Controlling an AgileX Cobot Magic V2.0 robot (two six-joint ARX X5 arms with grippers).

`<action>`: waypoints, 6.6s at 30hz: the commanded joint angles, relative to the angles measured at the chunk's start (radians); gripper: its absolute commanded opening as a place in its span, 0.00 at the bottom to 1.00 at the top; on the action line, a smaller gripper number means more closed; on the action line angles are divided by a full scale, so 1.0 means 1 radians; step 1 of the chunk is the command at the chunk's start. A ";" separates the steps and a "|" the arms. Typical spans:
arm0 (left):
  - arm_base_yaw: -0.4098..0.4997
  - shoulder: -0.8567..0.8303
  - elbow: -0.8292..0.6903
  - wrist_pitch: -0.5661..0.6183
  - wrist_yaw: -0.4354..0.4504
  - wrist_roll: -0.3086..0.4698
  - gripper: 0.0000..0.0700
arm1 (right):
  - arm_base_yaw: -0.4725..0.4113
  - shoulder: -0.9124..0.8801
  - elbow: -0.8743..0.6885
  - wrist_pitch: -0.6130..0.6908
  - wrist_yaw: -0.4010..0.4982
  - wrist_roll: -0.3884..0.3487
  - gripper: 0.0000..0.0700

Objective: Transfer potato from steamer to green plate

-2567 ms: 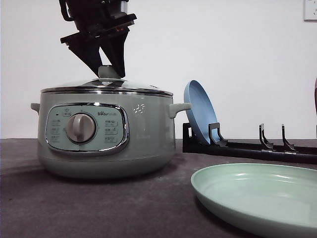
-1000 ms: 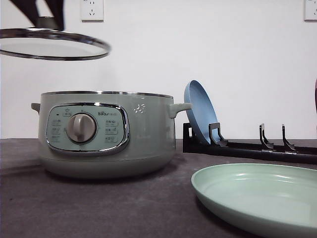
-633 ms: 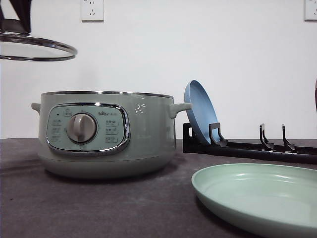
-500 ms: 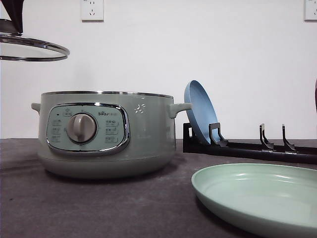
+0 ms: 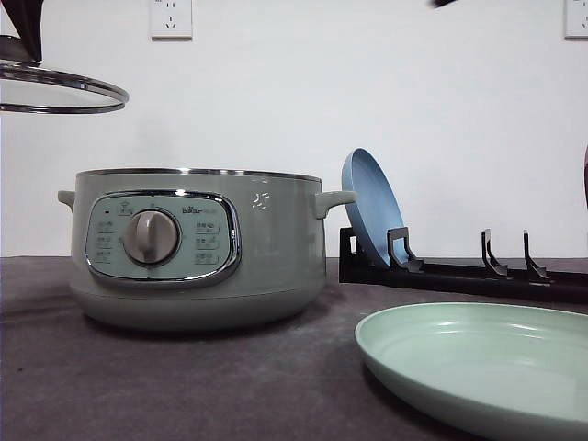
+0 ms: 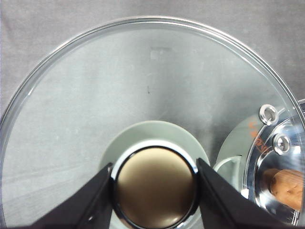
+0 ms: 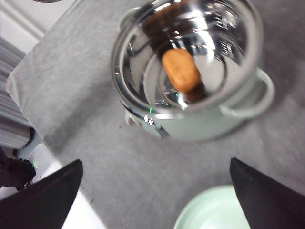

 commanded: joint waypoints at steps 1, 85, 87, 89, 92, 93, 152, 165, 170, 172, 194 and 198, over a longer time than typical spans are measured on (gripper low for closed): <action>0.001 -0.017 0.046 0.030 0.004 -0.001 0.02 | 0.023 0.097 0.083 -0.001 -0.002 -0.033 0.89; 0.001 -0.017 0.043 0.028 0.021 -0.005 0.02 | 0.182 1.007 1.179 -0.328 0.192 -0.323 0.37; 0.001 -0.017 0.043 0.028 0.021 -0.005 0.02 | 0.182 0.966 1.183 -0.378 0.201 -0.323 0.37; 0.001 -0.017 0.043 0.027 0.021 -0.005 0.02 | 0.180 0.924 1.182 -0.435 0.229 -0.322 0.37; 0.001 -0.016 0.043 0.027 0.021 -0.005 0.02 | 0.178 0.864 1.181 -0.492 0.249 -0.307 0.37; 0.001 -0.016 0.043 0.027 0.021 -0.005 0.02 | 0.178 0.842 1.179 -0.506 0.250 -0.305 0.37; -0.005 -0.015 0.042 0.020 0.024 -0.005 0.02 | 0.059 -0.263 -0.884 0.404 0.419 0.226 0.37; -0.006 -0.014 0.042 0.022 0.040 -0.005 0.02 | 0.025 -0.127 -0.884 0.488 0.343 0.167 0.37; -0.006 -0.014 0.042 0.024 0.040 -0.005 0.02 | 0.025 -0.105 -0.884 0.496 0.333 0.120 0.37; -0.006 -0.014 0.042 0.025 0.040 -0.005 0.02 | 0.025 -0.104 -0.884 0.500 0.334 0.108 0.37; -0.006 -0.014 0.041 0.026 0.040 -0.005 0.02 | 0.029 -0.218 -0.634 0.221 0.342 0.111 0.90; -0.006 -0.014 0.041 0.026 0.040 -0.005 0.02 | 0.029 -0.307 -0.491 0.090 0.338 0.111 0.90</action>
